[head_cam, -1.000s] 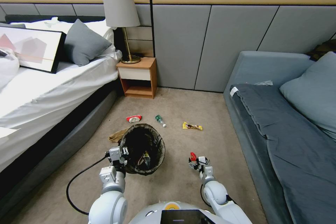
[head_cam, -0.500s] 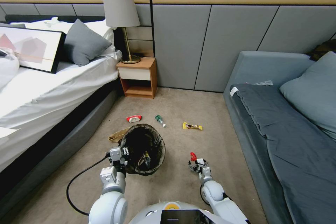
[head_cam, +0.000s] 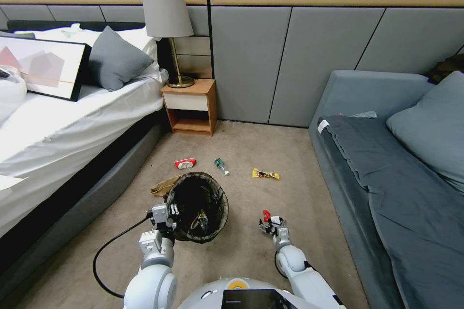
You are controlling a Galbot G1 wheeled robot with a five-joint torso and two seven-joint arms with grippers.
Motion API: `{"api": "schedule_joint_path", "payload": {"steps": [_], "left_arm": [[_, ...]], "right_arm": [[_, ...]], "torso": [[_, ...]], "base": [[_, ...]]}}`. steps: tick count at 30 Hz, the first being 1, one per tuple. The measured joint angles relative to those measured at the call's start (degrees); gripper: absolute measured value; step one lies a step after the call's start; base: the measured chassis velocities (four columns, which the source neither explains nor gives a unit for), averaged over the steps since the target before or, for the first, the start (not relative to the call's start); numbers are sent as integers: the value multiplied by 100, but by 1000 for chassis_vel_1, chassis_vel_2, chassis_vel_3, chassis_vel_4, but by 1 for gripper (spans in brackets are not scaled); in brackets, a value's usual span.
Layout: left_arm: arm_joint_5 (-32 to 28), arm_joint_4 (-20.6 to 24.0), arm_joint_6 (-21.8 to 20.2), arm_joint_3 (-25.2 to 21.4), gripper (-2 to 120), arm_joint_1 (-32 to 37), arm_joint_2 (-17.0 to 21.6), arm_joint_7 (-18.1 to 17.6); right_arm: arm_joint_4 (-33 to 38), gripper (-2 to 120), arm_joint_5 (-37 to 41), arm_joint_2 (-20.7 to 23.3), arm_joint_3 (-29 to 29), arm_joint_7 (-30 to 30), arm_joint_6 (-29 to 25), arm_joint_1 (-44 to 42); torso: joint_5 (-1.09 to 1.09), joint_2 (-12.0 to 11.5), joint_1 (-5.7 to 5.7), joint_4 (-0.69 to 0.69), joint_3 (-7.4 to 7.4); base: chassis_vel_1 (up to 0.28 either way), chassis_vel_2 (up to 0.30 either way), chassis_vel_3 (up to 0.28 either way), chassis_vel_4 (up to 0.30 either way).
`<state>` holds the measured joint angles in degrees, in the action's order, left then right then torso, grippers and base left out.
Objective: Pick up the trash bin, then pick up the garbage from the floor and place it into the trash bin.
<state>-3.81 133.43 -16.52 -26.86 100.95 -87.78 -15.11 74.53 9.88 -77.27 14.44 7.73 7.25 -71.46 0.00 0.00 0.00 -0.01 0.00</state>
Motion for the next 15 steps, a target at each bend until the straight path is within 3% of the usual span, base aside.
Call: {"api": "schedule_joint_path", "payload": {"steps": [15], "left_arm": [[25, -30, 4, 11, 6, 22, -8, -3]], "right_arm": [[-704, 100, -109, -227, 76, -138, -183, 547]], "torso": [[-1, 0, 0, 2, 0]], "base": [[0, 0, 0, 0]]}}
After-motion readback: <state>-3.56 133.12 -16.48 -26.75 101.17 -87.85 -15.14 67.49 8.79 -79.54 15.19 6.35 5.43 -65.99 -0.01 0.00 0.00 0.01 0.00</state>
